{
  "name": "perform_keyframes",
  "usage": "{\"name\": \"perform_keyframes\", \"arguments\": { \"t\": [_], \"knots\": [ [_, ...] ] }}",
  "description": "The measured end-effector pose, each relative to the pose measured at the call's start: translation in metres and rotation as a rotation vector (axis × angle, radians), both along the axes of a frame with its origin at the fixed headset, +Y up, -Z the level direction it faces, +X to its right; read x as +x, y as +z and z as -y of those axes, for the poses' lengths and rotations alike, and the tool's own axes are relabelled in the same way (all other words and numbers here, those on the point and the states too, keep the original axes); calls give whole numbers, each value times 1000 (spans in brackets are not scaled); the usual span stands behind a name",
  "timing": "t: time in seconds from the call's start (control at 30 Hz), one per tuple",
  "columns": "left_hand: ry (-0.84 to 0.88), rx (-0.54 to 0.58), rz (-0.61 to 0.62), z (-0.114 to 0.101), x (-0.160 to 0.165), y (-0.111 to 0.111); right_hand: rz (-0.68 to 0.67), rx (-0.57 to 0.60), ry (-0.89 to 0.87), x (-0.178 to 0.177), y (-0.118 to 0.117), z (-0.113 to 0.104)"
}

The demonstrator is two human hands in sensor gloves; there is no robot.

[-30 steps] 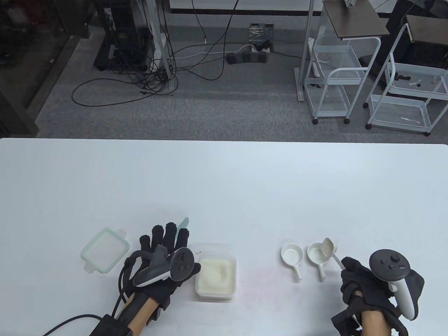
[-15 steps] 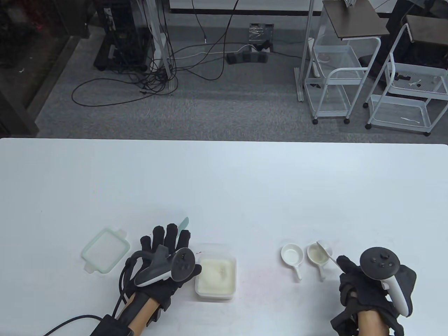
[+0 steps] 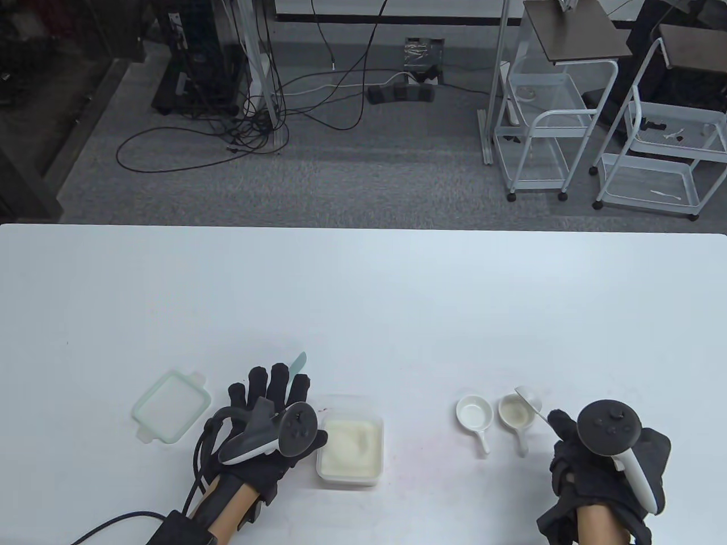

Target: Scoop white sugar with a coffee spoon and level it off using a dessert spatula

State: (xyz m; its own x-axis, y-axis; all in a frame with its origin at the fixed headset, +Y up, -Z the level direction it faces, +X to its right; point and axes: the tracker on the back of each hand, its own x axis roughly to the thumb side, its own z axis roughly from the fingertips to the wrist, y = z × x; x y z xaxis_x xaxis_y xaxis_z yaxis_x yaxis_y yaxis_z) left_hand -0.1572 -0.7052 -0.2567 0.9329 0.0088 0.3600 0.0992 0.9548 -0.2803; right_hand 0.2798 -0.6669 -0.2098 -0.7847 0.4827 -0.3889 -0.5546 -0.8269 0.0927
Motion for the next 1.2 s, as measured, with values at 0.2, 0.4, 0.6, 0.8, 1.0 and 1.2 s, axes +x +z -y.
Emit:
{"name": "perform_keyframes", "arguments": {
  "t": [0.2,0.4,0.6,0.8,1.0,1.2],
  "knots": [
    [17,6,11,0,0,0,33,96,-169,6,3,-3],
    [132,32,129,0,6,2,-184,307,-390,-17,0,-20],
    [248,-21,262,8,18,6,-541,269,-198,-82,-2,-38],
    [257,-31,273,17,26,8,-689,220,-70,-136,-5,-28],
    [253,-55,267,20,26,6,-773,248,183,-171,0,-24],
    [227,-51,266,21,27,5,-866,314,466,-212,17,-24]
  ]
}}
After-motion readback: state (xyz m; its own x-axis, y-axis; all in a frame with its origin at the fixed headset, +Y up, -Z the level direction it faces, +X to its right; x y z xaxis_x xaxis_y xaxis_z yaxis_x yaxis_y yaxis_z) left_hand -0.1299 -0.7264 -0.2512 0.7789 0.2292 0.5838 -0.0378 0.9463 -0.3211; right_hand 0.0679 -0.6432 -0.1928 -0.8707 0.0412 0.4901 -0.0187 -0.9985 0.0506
